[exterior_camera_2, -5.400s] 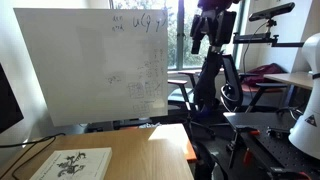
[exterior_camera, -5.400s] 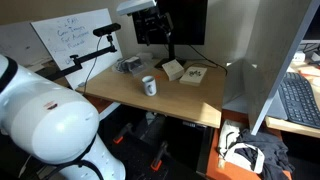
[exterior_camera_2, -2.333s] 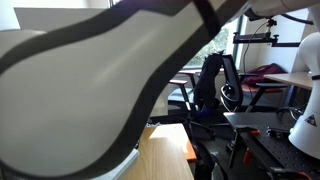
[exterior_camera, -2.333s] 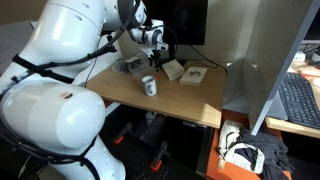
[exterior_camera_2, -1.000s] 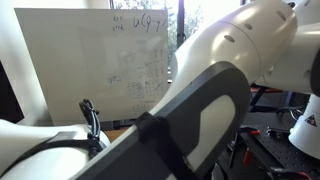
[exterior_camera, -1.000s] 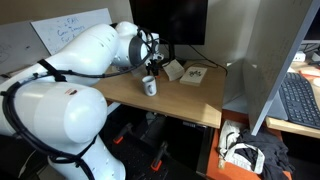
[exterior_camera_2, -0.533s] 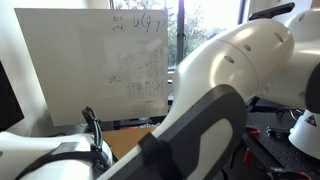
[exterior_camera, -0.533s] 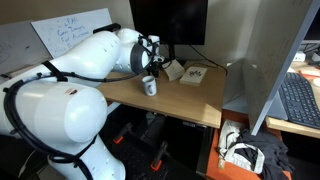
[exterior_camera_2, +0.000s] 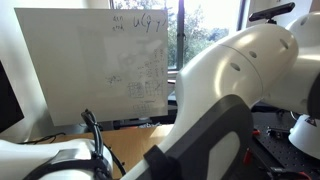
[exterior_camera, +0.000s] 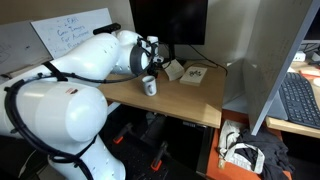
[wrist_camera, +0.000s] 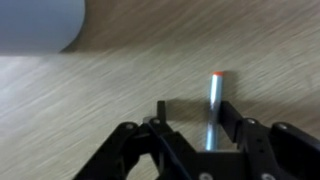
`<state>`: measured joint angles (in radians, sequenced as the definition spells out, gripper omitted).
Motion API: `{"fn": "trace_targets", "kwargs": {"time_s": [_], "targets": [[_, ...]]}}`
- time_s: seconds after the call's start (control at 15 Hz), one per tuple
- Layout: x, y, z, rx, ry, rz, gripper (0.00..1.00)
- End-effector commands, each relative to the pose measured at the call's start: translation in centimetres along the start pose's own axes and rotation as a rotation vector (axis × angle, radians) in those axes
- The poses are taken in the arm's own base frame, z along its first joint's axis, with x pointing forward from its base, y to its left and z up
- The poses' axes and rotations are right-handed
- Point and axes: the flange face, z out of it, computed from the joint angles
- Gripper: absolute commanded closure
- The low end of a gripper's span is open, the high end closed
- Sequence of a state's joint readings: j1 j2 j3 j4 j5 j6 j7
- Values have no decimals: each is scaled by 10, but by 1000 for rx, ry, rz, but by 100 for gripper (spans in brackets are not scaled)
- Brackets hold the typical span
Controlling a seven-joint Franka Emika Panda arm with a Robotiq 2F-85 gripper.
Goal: Pick up the pen and put it on the book
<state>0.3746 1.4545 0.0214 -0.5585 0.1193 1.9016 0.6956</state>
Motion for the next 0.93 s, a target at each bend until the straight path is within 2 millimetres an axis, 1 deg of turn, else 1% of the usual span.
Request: {"fn": "trace_targets", "kwargs": {"time_s": [0.0, 0.2, 0.27, 0.33, 0.4, 0.47, 0.53, 0.67, 0.87], "targets": [[0, 0, -5, -32, 15, 25, 70], [3, 3, -6, -30, 19, 35, 94], [5, 4, -6, -29, 19, 37, 99], [5, 5, -6, -29, 20, 40, 100], [6, 6, -6, -30, 19, 38, 99], [8, 8, -8, -29, 16, 21, 97], [10, 10, -11, -31, 20, 27, 97], [19, 20, -27, -9, 4, 21, 97], [41, 38, -63, 114, -29, 23, 97]]}}
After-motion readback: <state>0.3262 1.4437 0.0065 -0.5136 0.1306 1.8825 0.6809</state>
